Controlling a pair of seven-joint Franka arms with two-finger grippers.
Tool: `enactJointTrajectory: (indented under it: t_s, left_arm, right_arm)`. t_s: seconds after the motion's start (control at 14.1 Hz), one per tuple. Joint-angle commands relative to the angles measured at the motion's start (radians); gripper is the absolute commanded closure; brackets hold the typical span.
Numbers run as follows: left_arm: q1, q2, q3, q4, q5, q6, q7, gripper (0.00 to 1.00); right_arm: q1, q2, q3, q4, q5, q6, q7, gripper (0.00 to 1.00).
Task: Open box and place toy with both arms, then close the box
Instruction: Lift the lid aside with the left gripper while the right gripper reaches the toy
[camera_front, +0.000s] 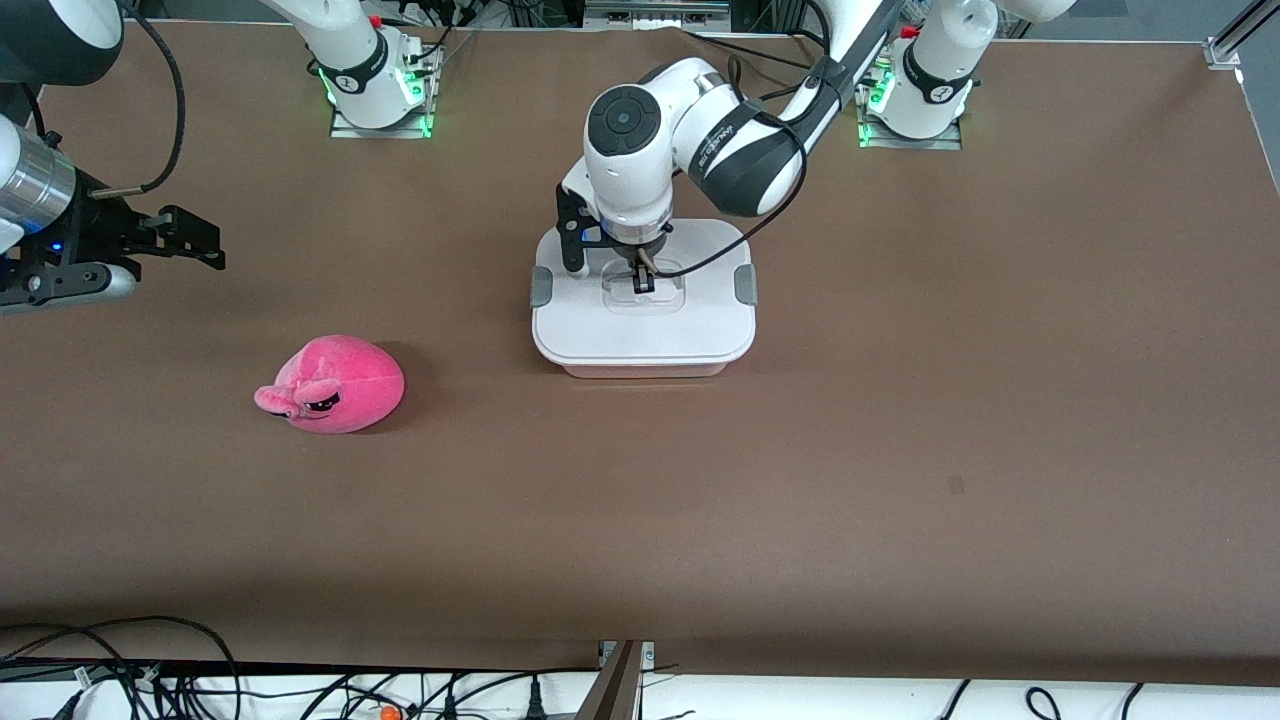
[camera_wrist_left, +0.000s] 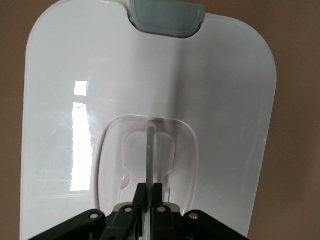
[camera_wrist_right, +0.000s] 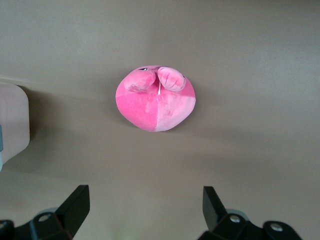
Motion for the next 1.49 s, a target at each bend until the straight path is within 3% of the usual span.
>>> enactJointTrajectory:
  t_s: [0.0, 0.21, 0.43, 0.78, 0.99, 1.42]
  left_arm:
    - [-0.004, -0.034, 0.005, -0.021, 0.014, -0.010, 0.047, 1.00]
    - [0.000, -0.041, 0.009, -0.004, 0.013, -0.010, 0.077, 1.00]
    - [0.002, -0.041, 0.015, 0.037, 0.013, -0.038, 0.081, 1.00]
    - [0.035, -0.073, 0.016, 0.106, 0.011, -0.193, 0.080, 1.00]
    - [0.141, -0.137, 0.013, 0.105, 0.013, -0.308, 0.100, 1.00]
    - [0.458, -0.186, 0.016, 0.106, 0.013, -0.454, 0.508, 1.00]
  right_arm:
    - [0.000, 0.027, 0.001, 0.028, -0.010, -0.012, -0.009, 0.00]
    - [0.024, 0.083, 0.012, 0.028, -0.106, -0.013, -0.007, 0.00]
    - [0.029, 0.105, 0.008, 0.030, -0.099, -0.012, -0.010, 0.00]
    - [0.017, 0.122, 0.005, 0.028, -0.075, -0.004, -0.014, 0.00]
    - [-0.016, 0.149, -0.001, -0.024, -0.012, 0.090, -0.014, 0.00]
    - [-0.017, 0.151, -0.001, -0.232, 0.013, 0.356, -0.012, 0.00]
